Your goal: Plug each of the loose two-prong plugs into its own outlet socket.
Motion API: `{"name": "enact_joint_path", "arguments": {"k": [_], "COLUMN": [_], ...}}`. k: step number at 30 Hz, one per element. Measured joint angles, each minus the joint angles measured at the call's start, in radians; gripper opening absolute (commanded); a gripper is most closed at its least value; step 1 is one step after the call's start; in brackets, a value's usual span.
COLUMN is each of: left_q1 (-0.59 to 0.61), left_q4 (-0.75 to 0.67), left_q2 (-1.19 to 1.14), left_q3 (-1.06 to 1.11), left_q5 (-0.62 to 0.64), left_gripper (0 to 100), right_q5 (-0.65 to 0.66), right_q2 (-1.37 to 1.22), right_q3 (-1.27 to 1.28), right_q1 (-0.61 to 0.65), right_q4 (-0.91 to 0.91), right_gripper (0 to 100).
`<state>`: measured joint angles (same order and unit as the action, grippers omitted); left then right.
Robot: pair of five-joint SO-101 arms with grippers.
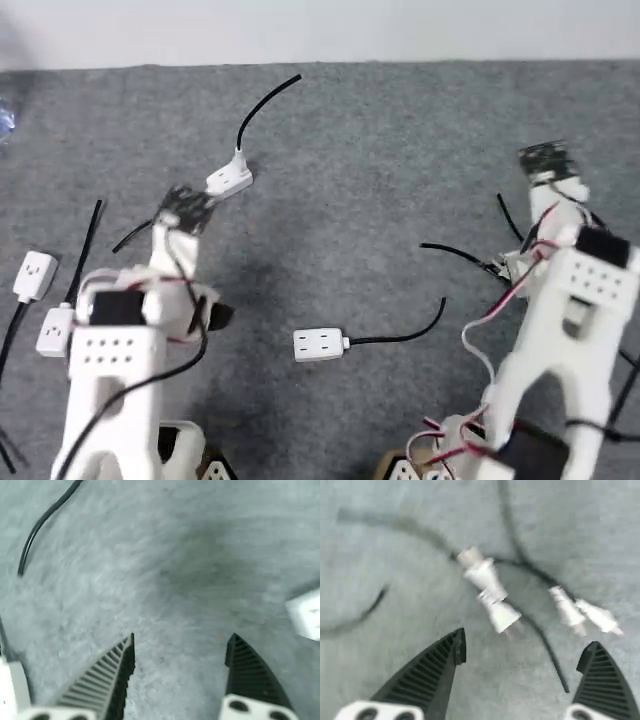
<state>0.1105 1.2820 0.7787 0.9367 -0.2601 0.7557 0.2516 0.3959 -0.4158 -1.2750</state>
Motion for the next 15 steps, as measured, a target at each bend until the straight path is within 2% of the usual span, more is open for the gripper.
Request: {"name": "enact_joint_path", "arguments": {"k": [4,8,12,15], "left_q1": [0.095,0.192,0.206,0.206], "left_q4": [-0.153,-0.236,-0.319,-0.339], "left_q2": [0.117,0.198,0.227,0.227], "left_q3": [0.215,0.310,0.396,0.405], "left_q5": [0.055,0.078,0.078,0.078], "left_gripper": [27,27,27,27], "right_q5": [0.193,0.381,0.545,0.583], "right_q2": [-0.130,-0.212,-0.281,-0.333], "right_q3": [-0.038,-0.044,-0.071,-0.153], "right_q1": [-0.018,-0.023,-0.109,-0.203], "right_q4": [-0.020,-0.020,0.041,0.110], "right_gripper": [35.3,35.3,35.3,35.3]}}
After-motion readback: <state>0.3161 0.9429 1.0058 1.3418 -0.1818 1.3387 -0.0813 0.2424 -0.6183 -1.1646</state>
